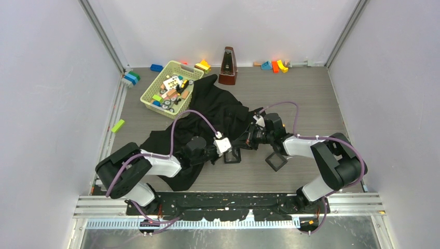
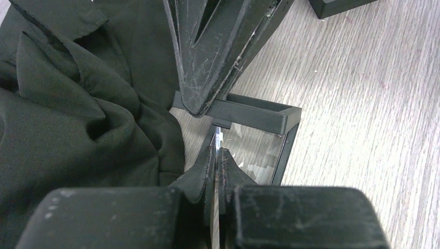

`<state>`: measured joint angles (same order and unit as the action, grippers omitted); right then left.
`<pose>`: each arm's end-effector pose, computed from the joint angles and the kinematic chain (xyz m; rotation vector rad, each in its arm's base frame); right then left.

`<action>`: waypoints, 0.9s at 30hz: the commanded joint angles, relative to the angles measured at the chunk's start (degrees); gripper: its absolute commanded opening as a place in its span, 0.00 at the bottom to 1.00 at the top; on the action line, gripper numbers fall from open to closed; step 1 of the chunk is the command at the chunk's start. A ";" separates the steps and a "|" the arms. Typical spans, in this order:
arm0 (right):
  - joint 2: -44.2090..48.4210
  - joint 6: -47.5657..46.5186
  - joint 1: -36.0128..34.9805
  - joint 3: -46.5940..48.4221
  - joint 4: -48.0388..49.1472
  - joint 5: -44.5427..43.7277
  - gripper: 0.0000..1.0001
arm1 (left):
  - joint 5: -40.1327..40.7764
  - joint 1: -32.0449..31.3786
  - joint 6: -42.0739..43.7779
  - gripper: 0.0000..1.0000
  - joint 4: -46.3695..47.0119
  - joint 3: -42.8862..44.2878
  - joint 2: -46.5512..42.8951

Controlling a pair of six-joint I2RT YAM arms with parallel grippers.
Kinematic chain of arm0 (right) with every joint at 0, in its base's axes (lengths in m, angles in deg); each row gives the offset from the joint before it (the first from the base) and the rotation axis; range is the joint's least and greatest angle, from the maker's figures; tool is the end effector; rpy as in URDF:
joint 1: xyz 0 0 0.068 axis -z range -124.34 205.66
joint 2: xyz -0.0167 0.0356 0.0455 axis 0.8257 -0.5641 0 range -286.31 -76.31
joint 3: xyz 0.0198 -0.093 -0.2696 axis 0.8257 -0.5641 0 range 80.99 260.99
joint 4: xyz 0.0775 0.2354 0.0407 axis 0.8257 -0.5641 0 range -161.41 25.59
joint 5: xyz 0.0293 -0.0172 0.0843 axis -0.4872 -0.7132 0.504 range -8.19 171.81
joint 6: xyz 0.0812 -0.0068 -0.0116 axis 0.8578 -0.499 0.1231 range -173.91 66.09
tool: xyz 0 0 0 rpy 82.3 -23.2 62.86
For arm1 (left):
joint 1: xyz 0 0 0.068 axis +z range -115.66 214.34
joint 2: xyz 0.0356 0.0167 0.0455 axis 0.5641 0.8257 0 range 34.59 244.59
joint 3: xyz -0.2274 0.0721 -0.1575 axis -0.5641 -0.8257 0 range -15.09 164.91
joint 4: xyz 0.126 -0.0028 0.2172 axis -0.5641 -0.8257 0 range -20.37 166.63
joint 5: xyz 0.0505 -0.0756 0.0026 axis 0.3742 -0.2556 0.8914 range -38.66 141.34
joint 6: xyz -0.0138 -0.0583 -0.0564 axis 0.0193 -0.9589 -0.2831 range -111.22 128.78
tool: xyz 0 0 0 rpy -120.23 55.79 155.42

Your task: Remove the brooch from the garment

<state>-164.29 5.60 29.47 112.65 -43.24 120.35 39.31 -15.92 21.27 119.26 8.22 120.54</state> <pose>0.2460 0.1707 0.1545 0.2764 2.4735 1.4922 0.1781 -0.2376 0.1608 1.1441 1.5982 -0.6396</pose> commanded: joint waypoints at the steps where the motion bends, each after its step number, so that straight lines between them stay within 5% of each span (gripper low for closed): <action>1: 1.74 -0.29 -0.35 0.69 1.96 -0.43 0.01 | -1.76 -0.19 0.25 0.03 2.99 1.60 1.28; 8: 1.26 -0.50 -0.30 0.90 1.73 -1.36 0.01 | -7.67 -0.27 -1.24 0.18 -1.85 3.36 2.39; 14: 1.54 -1.66 -0.26 1.61 -0.19 -2.39 0.01 | -10.34 -0.28 -4.27 0.58 -2.85 3.84 1.55; 27: 6.25 -17.81 -0.35 8.99 -27.35 -14.01 0.01 | -2.33 0.25 -18.05 0.64 -24.34 7.08 -12.78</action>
<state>-161.19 -3.91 29.47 117.78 -58.63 113.64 34.43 -15.90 9.90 101.95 13.57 109.81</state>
